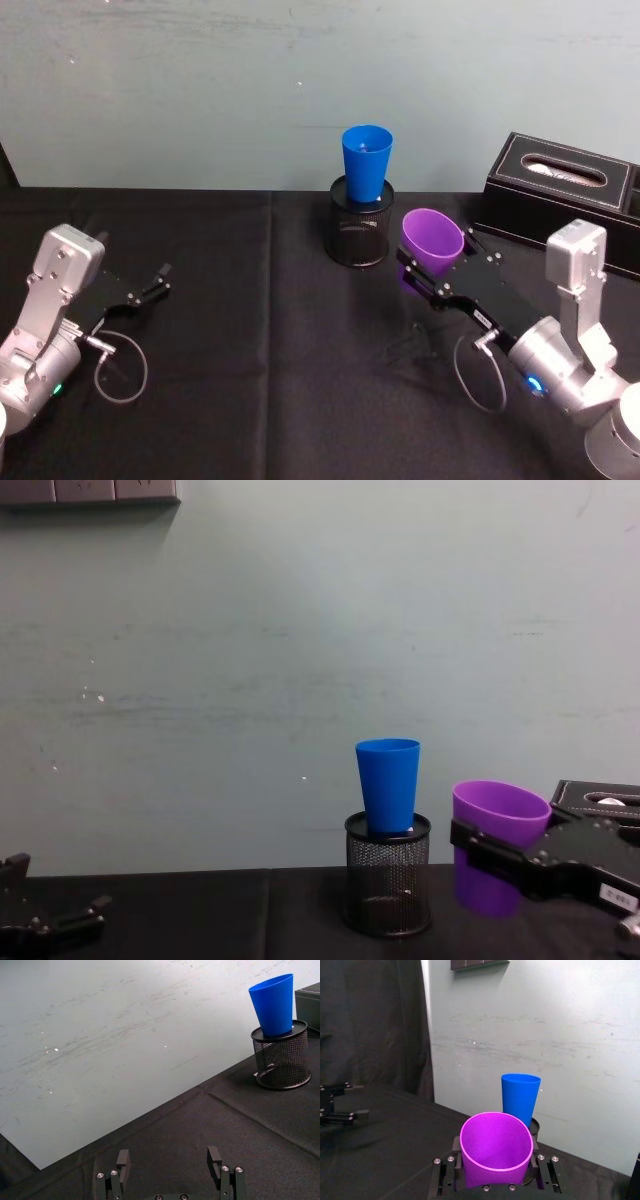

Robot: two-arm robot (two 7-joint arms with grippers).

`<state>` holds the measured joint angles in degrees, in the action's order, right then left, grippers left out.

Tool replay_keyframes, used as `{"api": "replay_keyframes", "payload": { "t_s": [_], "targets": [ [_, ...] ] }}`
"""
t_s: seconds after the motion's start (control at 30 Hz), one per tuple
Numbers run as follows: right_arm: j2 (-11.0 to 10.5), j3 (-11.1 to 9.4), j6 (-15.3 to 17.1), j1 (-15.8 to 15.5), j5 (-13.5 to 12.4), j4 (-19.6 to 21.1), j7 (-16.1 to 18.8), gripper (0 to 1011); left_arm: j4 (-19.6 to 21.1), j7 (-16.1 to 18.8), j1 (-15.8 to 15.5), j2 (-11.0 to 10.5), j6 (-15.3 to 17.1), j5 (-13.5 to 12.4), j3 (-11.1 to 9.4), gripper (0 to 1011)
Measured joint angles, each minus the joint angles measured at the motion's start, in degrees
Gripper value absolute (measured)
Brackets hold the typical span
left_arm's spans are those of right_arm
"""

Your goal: Pick up one cup with a gripper and tap it against the other cup.

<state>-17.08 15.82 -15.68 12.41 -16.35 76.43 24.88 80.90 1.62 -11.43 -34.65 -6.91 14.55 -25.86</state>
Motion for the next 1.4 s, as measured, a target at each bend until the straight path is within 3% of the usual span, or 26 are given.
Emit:
{"api": "replay_keyframes", "payload": {
  "t_s": [0.87, 1.4],
  "targets": [
    [5.3, 0.7, -2.1, 11.0, 1.4, -13.3, -0.4, 733, 0.0, 0.0, 0.0, 0.0, 0.0, 0.0, 0.0, 1011],
    [7.4, 1.4, -3.5, 16.2, 3.5, -18.4, -0.6, 733, 0.0, 0.0, 0.0, 0.0, 0.0, 0.0, 0.0, 1012]
  ]
}}
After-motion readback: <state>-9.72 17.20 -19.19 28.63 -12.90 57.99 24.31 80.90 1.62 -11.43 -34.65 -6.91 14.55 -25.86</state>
